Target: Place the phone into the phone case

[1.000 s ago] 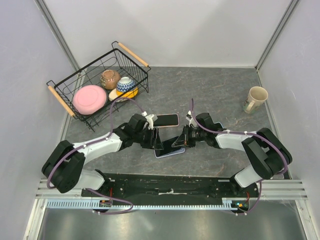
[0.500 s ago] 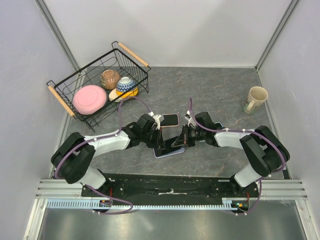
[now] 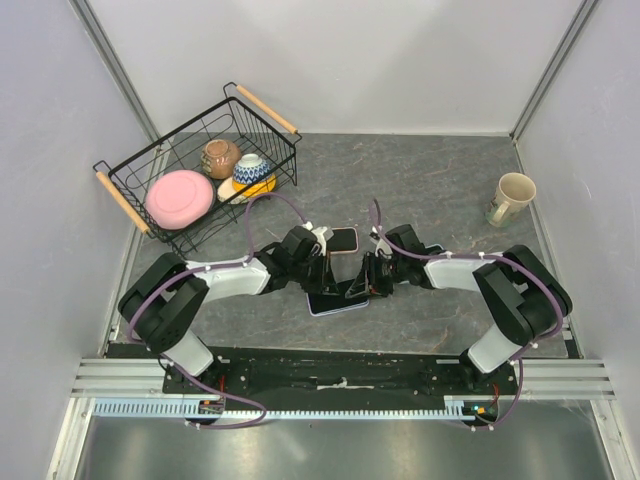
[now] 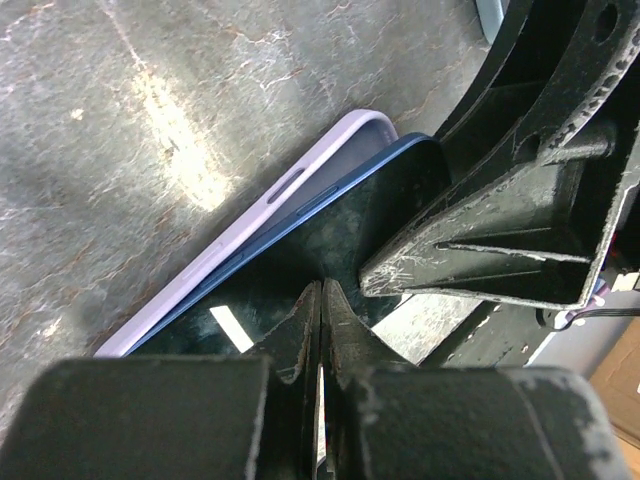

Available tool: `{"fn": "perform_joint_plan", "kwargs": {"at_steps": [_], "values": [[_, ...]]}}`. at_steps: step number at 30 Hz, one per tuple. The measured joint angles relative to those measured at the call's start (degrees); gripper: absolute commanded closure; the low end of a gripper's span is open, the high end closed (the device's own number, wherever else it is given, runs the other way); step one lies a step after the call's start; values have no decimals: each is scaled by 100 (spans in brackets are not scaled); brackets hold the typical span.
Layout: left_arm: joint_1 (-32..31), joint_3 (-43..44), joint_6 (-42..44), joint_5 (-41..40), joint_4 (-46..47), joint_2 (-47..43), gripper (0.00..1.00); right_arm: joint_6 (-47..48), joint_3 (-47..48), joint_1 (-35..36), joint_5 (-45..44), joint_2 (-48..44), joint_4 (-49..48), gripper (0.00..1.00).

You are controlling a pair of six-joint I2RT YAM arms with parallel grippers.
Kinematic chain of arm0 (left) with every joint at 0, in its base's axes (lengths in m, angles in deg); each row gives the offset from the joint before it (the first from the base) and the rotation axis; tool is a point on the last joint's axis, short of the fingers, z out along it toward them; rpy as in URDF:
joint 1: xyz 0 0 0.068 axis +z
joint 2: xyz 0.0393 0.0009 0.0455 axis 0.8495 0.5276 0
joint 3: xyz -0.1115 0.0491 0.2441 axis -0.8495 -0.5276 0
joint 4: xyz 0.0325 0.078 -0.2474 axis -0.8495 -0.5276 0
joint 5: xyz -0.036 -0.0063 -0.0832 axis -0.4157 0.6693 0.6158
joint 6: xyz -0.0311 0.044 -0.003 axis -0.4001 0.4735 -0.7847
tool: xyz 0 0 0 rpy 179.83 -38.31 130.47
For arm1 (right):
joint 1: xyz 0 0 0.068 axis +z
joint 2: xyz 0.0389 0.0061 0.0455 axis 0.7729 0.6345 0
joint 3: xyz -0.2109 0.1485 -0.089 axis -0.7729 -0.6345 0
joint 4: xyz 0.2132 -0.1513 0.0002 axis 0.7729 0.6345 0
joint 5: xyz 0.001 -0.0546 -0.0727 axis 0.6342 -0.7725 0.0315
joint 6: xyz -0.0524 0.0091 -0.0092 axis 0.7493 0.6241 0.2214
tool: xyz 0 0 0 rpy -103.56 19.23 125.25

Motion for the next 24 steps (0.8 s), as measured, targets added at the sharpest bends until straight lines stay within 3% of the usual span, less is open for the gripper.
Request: {"fn": "perform_joint_plan", "kwargs": {"at_steps": [11, 24], "values": [[-52, 7, -203, 9, 376, 142, 98, 398, 505, 177, -330, -31, 916, 39], [-111, -39, -337, -74, 643, 337, 98, 898, 1115, 385, -1255, -151, 2262, 32]]}}
